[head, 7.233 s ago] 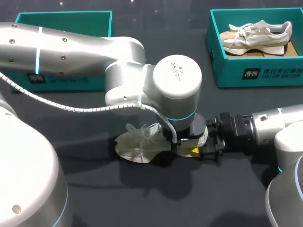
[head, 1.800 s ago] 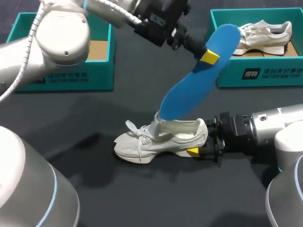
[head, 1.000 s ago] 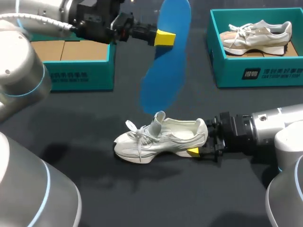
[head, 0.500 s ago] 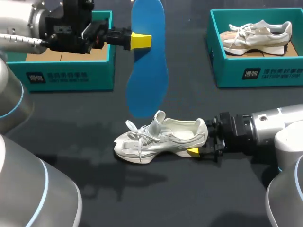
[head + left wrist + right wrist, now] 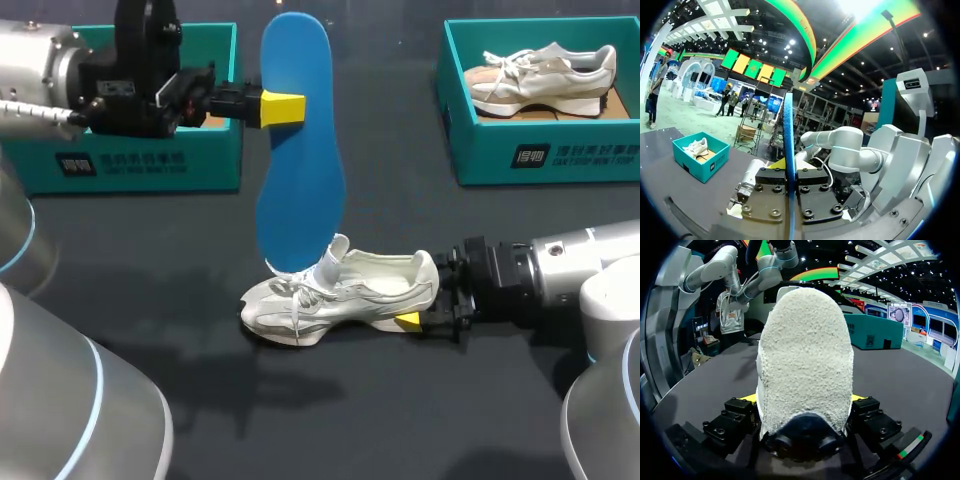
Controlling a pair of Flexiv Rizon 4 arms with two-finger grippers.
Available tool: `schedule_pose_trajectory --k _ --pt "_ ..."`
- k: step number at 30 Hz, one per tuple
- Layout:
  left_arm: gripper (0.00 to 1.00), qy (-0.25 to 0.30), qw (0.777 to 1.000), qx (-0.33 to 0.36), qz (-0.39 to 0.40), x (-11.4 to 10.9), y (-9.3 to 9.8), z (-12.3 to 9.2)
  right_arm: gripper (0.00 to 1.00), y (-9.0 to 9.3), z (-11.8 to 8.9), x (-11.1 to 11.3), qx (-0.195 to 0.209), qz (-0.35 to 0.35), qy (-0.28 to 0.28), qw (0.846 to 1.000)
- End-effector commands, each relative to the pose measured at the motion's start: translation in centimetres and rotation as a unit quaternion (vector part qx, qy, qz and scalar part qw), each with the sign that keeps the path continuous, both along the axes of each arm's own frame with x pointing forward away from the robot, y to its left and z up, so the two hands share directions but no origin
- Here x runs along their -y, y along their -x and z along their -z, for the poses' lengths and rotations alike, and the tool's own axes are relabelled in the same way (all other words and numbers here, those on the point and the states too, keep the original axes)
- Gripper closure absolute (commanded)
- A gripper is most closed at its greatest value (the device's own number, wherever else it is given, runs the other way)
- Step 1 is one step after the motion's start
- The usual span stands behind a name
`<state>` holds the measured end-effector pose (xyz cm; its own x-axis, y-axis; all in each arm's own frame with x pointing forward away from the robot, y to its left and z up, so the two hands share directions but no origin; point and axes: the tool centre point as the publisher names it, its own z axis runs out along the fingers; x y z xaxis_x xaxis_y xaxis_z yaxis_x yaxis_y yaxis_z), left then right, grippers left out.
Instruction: Take the shoe out of the shoebox, open the shoe tongue, remove and reinsert the insole, then place the shoe into the shoebox
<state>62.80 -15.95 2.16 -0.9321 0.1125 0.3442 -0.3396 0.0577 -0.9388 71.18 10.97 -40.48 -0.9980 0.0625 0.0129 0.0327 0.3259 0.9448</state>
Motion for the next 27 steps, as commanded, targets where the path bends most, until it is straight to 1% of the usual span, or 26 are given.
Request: schedule_pose_trajectory --k 1,4,13,16,17,18,19,25,27 --pt "1.0 0.005 1.0 -0.01 -0.009 -1.0 1.4 1.0 1.0 0.1 0.0 0.0 0.0 0.001 0.001 1.0" --pt "1.0 0.008 1.0 -0.016 -0.004 -1.2 1.6 1.4 1.0 0.1 0.0 0.0 0.0 0.001 0.001 1.0" --pt "1.0 0.01 1.0 -0.017 0.0 -1.3 1.6 1.4 1.0 0.1 0.0 0.0 0.0 0.001 0.001 1.0" --pt "1.0 0.01 1.0 -0.017 0.0 -1.3 1.6 1.4 1.0 0.1 -0.3 0.3 0.0 0.001 0.01 1.0" --pt "1.0 0.01 1.0 -0.017 0.0 -1.3 1.6 1.4 0.76 0.1 -0.4 0.3 0.0 -0.001 0.013 1.0" --pt "1.0 0.01 1.0 -0.017 0.0 -1.3 1.6 1.4 0.32 0.1 -0.5 0.4 -0.001 -0.003 0.015 1.0" --pt "1.0 0.01 1.0 -0.017 0.0 -1.3 1.6 1.4 0.0 0.1 -0.7 0.4 -0.001 -0.003 0.017 1.0" --pt "1.0 0.01 1.0 -0.017 0.0 -1.3 1.6 1.4 0.0 0.4 -1.6 1.4 -0.023 0.005 0.061 0.998" --pt "1.0 0.01 1.0 -0.017 0.0 -1.3 1.6 1.4 0.0 0.6 -1.8 2.0 -0.039 0.007 0.09 0.995"
